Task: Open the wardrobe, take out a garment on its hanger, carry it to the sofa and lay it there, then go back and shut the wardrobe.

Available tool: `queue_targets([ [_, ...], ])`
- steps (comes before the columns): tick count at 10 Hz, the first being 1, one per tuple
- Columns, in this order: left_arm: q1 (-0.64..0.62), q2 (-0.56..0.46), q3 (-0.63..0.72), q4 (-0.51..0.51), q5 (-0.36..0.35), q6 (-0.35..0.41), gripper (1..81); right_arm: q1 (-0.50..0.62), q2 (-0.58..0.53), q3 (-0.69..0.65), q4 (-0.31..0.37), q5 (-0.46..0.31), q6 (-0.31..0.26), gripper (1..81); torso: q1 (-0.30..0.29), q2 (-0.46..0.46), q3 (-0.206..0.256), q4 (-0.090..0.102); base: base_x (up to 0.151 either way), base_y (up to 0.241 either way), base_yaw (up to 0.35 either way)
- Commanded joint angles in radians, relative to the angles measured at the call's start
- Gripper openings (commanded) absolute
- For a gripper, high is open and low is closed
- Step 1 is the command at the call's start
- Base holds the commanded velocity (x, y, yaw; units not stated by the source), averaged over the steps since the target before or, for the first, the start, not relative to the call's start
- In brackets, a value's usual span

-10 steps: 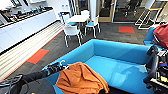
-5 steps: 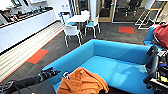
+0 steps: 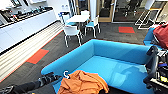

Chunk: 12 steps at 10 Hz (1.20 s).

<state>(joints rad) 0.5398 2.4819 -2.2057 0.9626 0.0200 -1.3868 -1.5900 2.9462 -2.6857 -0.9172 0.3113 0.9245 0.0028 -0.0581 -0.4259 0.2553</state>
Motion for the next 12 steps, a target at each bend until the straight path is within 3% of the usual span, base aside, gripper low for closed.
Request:
queue_targets([
  [1, 0.096, -0.035, 0.089, 0.206, -0.072, 0.017, 81.1, -0.005, 0.01, 0.003, -0.011, -0.038, -0.001, 81.1, 0.0, 0.0, 0.0, 0.0, 0.0, 0.0, 0.0],
  [4, 0.289, -0.044, 0.15, 0.367, -0.166, 0.017, 81.1, 0.008, 0.02, -0.008, 0.003, -0.047, 0.011, 81.1, 0.0, 0.0, 0.0, 0.0, 0.0, 0.0, 0.0],
  [7, 0.514, -0.054, 0.137, 0.525, -0.215, 0.018, 81.1, 0.017, 0.046, -0.05, 0.006, -0.053, 0.014, 81.1, 0.0, 0.0, 0.0, 0.0, 0.0, 0.0, 0.0],
  [9, 0.646, 0.006, 0.054, 0.603, -0.215, 0.018, 81.1, 0.024, 0.069, -0.08, 0.008, -0.06, 0.014, 81.1, 0.0, -0.001, 0.0, 0.0, 0.0, 0.0, 0.0],
  [12, 0.774, 0.187, -0.2, 0.634, -0.218, 0.018, 81.1, 0.026, 0.081, -0.088, 0.008, -0.078, 0.013, 81.1, -0.001, -0.001, 0.002, 0.0, 0.0, 0.0, 0.0],
])
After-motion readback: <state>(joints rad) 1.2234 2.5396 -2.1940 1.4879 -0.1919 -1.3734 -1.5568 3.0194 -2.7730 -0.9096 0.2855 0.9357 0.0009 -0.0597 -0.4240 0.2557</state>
